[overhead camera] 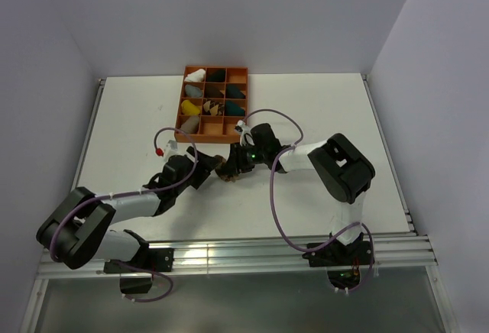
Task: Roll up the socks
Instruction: Pick up the sock at the center of the board.
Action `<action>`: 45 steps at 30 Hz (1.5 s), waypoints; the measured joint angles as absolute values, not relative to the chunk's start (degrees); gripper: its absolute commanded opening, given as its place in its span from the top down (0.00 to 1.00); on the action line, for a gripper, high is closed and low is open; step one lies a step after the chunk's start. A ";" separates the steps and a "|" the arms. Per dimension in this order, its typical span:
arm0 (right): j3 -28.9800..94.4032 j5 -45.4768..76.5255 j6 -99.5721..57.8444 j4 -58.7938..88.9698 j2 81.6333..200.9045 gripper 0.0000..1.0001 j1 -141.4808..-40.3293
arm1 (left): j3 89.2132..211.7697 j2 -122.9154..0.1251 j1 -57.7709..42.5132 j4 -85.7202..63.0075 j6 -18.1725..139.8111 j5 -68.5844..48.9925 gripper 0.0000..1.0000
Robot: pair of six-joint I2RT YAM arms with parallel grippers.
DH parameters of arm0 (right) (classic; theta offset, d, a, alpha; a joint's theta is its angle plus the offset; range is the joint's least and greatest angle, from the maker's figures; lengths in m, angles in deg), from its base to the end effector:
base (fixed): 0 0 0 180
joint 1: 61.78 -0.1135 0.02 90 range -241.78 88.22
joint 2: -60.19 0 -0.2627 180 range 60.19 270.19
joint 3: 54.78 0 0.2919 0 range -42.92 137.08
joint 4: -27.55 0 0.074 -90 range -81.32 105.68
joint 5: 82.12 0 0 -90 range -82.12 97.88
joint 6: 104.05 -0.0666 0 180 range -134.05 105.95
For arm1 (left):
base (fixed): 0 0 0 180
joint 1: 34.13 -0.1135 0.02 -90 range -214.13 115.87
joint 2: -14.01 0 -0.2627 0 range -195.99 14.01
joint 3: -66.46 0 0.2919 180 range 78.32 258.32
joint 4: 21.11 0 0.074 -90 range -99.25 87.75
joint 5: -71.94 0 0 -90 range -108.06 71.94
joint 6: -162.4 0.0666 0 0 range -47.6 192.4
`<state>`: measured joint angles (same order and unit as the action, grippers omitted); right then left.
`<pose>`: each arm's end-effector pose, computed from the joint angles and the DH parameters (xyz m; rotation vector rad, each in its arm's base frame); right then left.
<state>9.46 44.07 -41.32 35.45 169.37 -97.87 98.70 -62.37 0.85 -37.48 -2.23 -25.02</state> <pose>0.3121 0.2762 0.0785 -0.5644 2.3233 1.2735 0.2435 -0.1606 0.1002 -0.8313 2.0650 -1.0193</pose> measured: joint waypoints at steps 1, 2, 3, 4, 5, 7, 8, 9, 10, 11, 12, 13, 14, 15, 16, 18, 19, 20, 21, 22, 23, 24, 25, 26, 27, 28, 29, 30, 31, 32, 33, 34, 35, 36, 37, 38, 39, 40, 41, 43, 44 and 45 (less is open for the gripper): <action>9.46 44.09 -41.32 35.47 169.40 1.00 -97.87 | 98.70 -62.74 0.85 -37.87 -2.23 -25.02 0.22; 9.46 44.13 -41.32 35.50 169.42 1.00 -97.85 | 98.81 -63.37 0.85 -38.18 -2.21 -25.02 0.22; 9.46 44.22 -41.36 35.54 169.44 1.00 -97.83 | 99.05 -64.23 0.85 -38.16 -2.21 -25.02 0.22; 9.46 44.33 -41.40 35.63 169.51 1.00 -97.79 | 99.32 -65.17 0.85 -38.18 -2.21 -25.00 0.22; 9.46 44.44 -41.47 35.69 169.55 1.00 -97.77 | 99.53 -66.13 0.85 -38.18 -2.21 -25.00 0.22; 9.46 44.55 -41.49 35.78 169.59 1.00 -97.72 | 99.84 -67.81 0.85 -38.29 -2.21 -25.00 0.22; 9.46 44.64 -41.51 35.82 169.64 1.00 -97.72 | 100.04 -68.58 0.85 -38.31 -2.19 -25.00 0.21; 9.46 44.81 -41.58 35.93 169.75 1.00 -97.63 | 100.45 -69.25 0.85 -38.66 -2.19 -24.97 0.21; 9.46 44.94 -41.69 36.00 169.79 1.00 -97.59 | 100.87 -69.58 0.85 -38.64 -2.14 -24.95 0.21; 9.46 45.18 -41.71 36.11 169.88 1.00 -97.50 | 101.26 -70.06 0.85 -38.86 -2.08 -24.97 0.20; 9.46 45.38 -41.73 36.22 169.94 1.00 -97.44 | 101.57 -70.67 0.85 -39.21 -2.03 -24.95 0.19; 9.46 45.53 -41.73 36.26 170.01 1.00 -97.37 | 101.70 -71.18 0.85 -39.97 -1.93 -24.93 0.18; 9.46 45.66 -41.73 36.35 170.05 1.00 -97.35 | 101.96 -71.77 0.85 -40.67 -1.82 -24.84 0.17; 9.46 45.79 -41.73 36.44 170.10 1.00 -97.33 | 102.07 -72.25 0.85 -41.59 -1.75 -24.80 0.16; 9.46 45.97 -41.73 36.59 170.18 1.00 -97.31 | 102.14 -72.79 0.85 -42.46 -1.71 -24.71 0.15; 9.46 46.41 -41.77 36.87 170.36 1.00 -97.18 | 102.14 -73.73 0.85 -44.15 -1.66 -24.30 0.14; 9.46 46.58 -41.82 36.98 170.45 1.00 -97.13 | 102.14 -74.21 0.85 -44.98 -1.58 -23.99 0.14; 9.46 46.80 -41.93 37.11 170.55 1.00 -97.04 | 102.16 -74.63 0.85 -45.61 -1.53 -23.86 0.14; 9.46 47.08 -42.12 37.31 170.69 1.00 -96.91 | 102.22 -74.96 0.85 -46.14 -1.51 -23.64 0.14; 9.48 47.48 -42.23 37.53 170.88 1.00 -96.80 | 102.35 -75.31 0.85 -46.49 -1.51 -23.42 0.14; 9.48 48.02 -42.52 37.77 171.10 1.00 -96.61 | 102.49 -75.59 0.85 -46.73 -1.51 -23.27 0.14; 9.50 48.66 -42.85 38.12 171.45 1.00 -96.34 | 102.64 -75.83 0.85 -46.86 -1.51 -23.14 0.14; 9.52 49.47 -43.20 38.58 171.80 1.00 -96.06 | 102.81 -75.96 0.85 -46.77 -1.51 -22.94 0.14; 9.52 50.08 -43.50 38.93 172.13 1.00 -95.80 | 103.03 -76.07 0.85 -46.60 -1.38 -22.83 0.15; 9.55 50.71 -43.87 39.26 172.41 1.00 -95.54 | 103.34 -76.29 0.85 -46.42 -1.27 -22.70 0.15; 9.55 51.13 -44.11 39.52 172.61 1.00 -95.36 | 103.67 -76.49 0.85 -46.18 -1.14 -22.55 0.15; 9.55 51.56 -44.35 39.76 172.78 1.00 -95.23 | 104.08 -76.75 0.85 -45.85 -1.07 -22.42 0.16; 9.57 51.91 -44.57 39.96 172.94 1.00 -95.12 | 104.45 -77.01 0.85 -45.48 -0.90 -22.35 0.17; 9.59 52.11 -44.75 40.06 173.05 1.00 -95.03 | 104.82 -77.25 0.85 -45.13 -0.88 -22.33 0.18; 9.59 52.35 -45.01 40.22 173.20 1.00 -94.95 | 105.22 -77.51 0.83 -44.76 -0.81 -22.29 0.19; 9.61 52.61 -45.29 40.44 173.37 1.00 -94.81 | 105.68 -77.86 0.83 -44.37 -0.77 -22.20 0.20; 9.63 53.01 -45.71 40.74 173.64 1.00 -94.64 | 106.29 -78.30 0.83 -43.95 -0.72 -22.16 0.20; 9.63 53.49 -46.23 41.16 173.94 1.00 -94.42 | 106.97 -78.83 0.81 -43.56 -0.68 -22.05 0.21; 9.63 53.97 -46.71 41.55 174.18 1.00 -94.16 | 107.69 -79.42 0.79 -43.16 -0.66 -21.94 0.22; 9.63 54.49 -47.33 41.97 174.51 1.00 -93.83 | 108.23 -79.85 0.77 -42.95 -0.66 -21.91 0.23; 9.63 55.04 -47.87 42.36 174.84 1.00 -93.55 | 109.00 -80.44 0.77 -42.46 -0.64 -21.83 0.24; 9.63 55.54 -48.38 42.71 175.12 1.00 -93.28 | 109.46 -80.79 0.74 -42.22 -0.61 -21.76 0.26; 9.63 56.07 -48.94 43.21 175.45 1.00 -93.00 | 110.05 -81.23 0.72 -41.74 -0.59 -21.70 0.28; 9.61 56.50 -49.38 43.63 175.71 1.00 -92.78 | 110.64 -81.65 0.72 -41.28 -0.42 -21.67 0.31; 9.57 57.14 -50.10 44.28 176.15 1.00 -92.39 | 111.84 -82.67 0.70 -40.43 -0.20 -21.61 0.39; 9.57 57.38 -50.41 44.50 176.30 1.00 -92.21 | 112.45 -83.13 0.70 -39.73 -0.02 -21.59 0.43; 9.55 57.53 -50.67 44.72 176.41 1.00 -92.06 | 113.09 -83.59 0.68 -39.14 0.22 -21.57 0.52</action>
